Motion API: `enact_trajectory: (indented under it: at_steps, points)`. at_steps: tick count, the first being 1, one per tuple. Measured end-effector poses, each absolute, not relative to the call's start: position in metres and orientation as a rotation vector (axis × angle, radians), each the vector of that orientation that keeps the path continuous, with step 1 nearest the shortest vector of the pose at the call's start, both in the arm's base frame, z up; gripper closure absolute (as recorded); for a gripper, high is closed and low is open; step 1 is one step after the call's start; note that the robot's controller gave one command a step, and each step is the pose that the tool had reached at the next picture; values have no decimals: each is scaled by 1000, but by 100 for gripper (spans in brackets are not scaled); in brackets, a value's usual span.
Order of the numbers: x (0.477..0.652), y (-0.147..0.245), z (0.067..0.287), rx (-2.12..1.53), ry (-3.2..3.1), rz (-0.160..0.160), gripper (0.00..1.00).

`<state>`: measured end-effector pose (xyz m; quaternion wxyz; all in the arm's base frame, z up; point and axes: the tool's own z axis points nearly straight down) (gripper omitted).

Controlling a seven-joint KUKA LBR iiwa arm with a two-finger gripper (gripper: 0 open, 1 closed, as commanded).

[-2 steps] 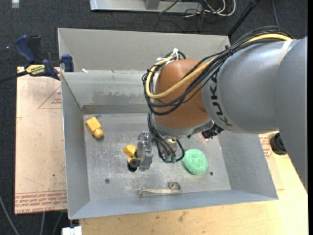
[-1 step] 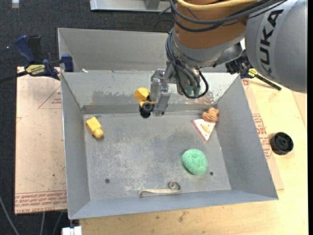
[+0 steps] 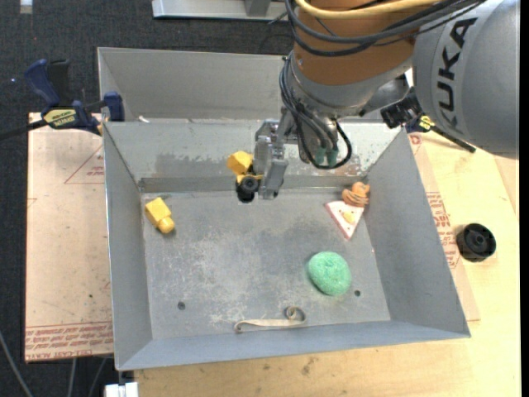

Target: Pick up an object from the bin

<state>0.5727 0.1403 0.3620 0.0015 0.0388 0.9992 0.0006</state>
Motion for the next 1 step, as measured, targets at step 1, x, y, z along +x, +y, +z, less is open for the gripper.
enact_trajectory:
  at_steps: [1]
  points:
    - [552, 155, 359, 224, 3131, -1, 100]
